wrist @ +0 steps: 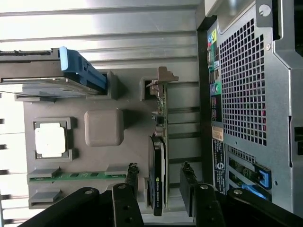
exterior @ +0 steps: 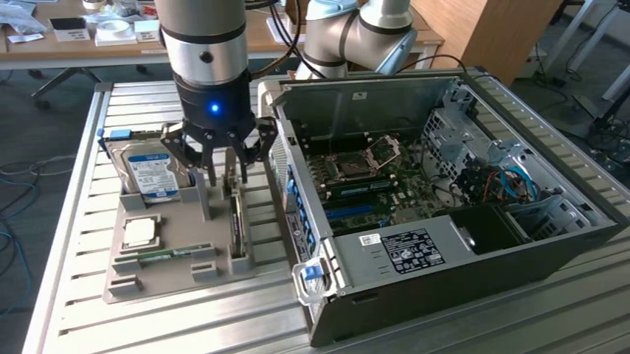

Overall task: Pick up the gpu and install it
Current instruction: 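Pick up the gpu and move the gpu toward the slot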

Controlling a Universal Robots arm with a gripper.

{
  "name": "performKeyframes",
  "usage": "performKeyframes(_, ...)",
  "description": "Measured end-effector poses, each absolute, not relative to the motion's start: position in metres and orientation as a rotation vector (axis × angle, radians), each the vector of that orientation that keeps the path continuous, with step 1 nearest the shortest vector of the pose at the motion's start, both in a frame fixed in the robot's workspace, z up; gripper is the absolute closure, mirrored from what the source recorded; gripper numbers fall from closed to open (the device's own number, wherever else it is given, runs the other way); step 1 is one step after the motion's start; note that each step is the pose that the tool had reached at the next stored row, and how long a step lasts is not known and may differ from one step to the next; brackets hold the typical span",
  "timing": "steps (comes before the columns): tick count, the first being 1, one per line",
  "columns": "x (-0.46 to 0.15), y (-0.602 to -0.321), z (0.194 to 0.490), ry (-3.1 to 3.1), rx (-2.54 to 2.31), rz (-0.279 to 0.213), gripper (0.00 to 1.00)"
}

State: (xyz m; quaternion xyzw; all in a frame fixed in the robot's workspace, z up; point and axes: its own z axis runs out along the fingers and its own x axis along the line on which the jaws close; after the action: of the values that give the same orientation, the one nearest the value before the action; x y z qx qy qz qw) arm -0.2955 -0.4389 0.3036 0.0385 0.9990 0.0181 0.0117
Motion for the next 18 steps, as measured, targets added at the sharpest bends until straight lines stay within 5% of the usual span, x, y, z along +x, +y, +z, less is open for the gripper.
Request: performKeyframes(18, -0.294, -0.439, 0.278, 3.116, 0.120, 0.053, 0.51)
